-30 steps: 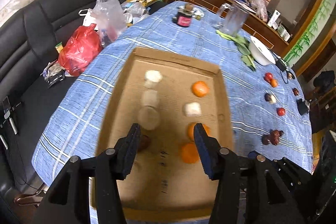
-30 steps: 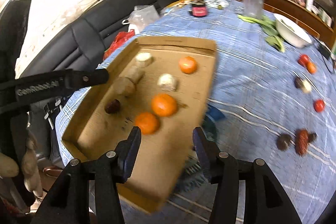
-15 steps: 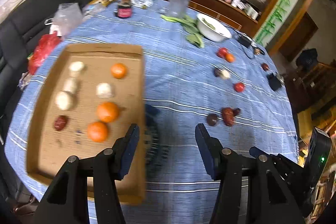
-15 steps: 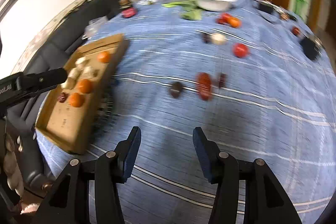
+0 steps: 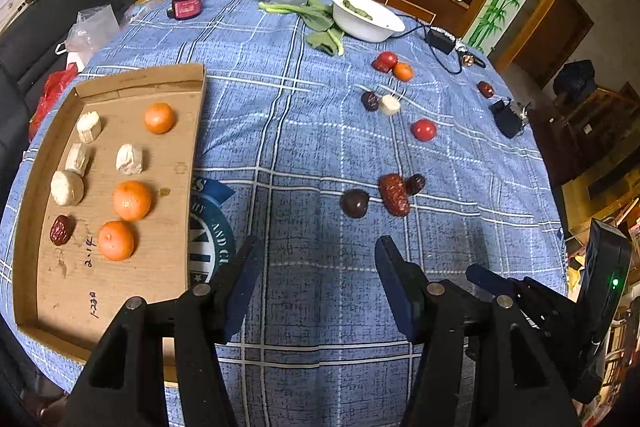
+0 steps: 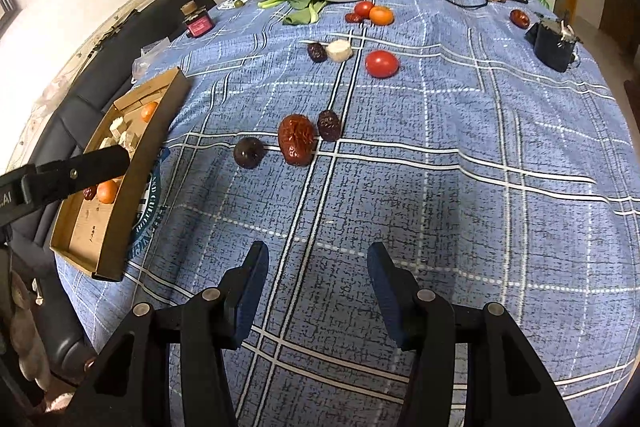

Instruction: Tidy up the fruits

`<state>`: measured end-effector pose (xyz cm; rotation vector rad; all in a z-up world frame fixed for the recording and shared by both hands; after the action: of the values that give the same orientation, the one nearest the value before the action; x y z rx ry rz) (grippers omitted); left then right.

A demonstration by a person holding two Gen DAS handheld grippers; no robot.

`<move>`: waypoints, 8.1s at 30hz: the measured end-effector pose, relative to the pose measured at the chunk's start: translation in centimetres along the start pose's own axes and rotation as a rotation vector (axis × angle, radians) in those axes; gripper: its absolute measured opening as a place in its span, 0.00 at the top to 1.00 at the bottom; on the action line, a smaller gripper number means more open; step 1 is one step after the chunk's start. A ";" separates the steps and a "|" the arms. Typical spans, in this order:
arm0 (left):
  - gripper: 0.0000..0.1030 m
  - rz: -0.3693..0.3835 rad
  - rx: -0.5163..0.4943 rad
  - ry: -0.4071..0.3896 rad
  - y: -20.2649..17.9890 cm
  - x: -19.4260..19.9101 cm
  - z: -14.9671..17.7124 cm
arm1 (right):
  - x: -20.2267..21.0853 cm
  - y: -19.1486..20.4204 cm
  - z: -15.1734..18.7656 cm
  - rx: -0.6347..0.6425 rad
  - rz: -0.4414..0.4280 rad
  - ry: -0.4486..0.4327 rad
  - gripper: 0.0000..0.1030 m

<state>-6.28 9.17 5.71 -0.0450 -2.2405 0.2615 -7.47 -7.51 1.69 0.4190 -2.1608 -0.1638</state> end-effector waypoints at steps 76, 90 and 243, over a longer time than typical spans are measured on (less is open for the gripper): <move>0.73 0.118 0.174 -0.036 12.6 1.3 -1.2 | -3.9 12.7 -8.6 0.068 -0.254 -0.017 0.66; 0.73 0.096 0.175 0.022 18.6 2.3 0.3 | -7.6 22.9 -4.1 0.178 -0.323 0.075 0.65; 0.48 0.087 -0.139 0.038 -3.3 -6.7 -0.7 | -5.7 -1.4 -7.0 0.075 -0.017 -0.044 0.44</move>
<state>-1.30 5.29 1.67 -0.2206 -2.2182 0.1498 1.54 -6.56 1.07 0.4807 -2.2123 -0.1028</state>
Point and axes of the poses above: each gripper's, at about its wrist camera, not at the fingertips, and x roughly against the way its jaws point, y to its left, z to its underside, the point moved 4 cm from there along -x, roughly the way its jaws point, and after that the axes turned 10 degrees about -y, right-handed, at the moved point
